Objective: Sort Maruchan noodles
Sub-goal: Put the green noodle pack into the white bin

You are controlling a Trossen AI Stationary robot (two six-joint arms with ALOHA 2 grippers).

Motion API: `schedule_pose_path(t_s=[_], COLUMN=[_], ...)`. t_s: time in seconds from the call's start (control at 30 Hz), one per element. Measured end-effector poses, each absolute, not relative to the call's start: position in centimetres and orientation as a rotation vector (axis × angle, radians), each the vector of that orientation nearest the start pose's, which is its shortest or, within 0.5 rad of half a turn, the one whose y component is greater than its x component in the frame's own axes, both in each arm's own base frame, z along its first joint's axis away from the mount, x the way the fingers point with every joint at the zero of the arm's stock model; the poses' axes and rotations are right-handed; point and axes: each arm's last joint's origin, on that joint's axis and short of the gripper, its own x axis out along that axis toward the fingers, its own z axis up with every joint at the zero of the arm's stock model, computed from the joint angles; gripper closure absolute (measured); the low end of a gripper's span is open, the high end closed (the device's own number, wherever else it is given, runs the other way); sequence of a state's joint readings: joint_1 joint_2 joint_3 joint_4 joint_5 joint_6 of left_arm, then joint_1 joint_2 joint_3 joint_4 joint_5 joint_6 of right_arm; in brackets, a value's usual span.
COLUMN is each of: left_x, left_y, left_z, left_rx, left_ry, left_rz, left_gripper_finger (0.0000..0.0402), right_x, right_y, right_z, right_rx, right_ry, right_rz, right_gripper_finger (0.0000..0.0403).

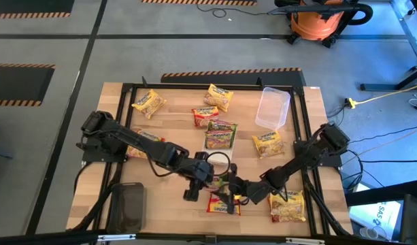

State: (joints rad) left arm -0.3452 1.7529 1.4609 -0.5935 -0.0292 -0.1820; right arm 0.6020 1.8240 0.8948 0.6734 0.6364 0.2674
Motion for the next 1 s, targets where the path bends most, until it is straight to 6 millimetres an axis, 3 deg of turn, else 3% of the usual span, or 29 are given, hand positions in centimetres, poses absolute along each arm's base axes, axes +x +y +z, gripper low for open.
schedule_pose_path(t_s=[0.2,0.33,0.47,0.6,0.77,1.0], left_x=[36.1,36.7,37.4,38.2,39.2,40.7], left_y=[-11.6,-10.0,-7.4,-4.0,-0.6,1.4], left_z=[29.1,31.0,31.8,31.0,28.2,24.4], left_rx=[0.097,0.227,0.347,0.311,0.236,0.177], left_ry=[0.908,0.864,0.838,0.868,0.944,1.036], left_rz=[-0.172,-0.089,-0.003,0.047,0.034,0.019], left_gripper_finger=[0.03,0.03,0.0298,0.0293,0.0291,0.0289], right_x=[28.2,24.6,21.6,19.2,17.4,16.8], right_y=[20.0,20.2,20.9,21.9,22.8,22.6], right_z=[20.7,22.9,23.3,22.7,21.3,19.8], right_rx=[0.131,0.176,0.202,0.195,0.243,0.294], right_ry=[0.319,0.413,0.479,0.465,0.462,0.482], right_rz=[-0.06,-0.049,-0.067,-0.148,-0.182,-0.203], right_gripper_finger=[0.011,0.0097,0.0096,0.0096,0.0096,0.0096])
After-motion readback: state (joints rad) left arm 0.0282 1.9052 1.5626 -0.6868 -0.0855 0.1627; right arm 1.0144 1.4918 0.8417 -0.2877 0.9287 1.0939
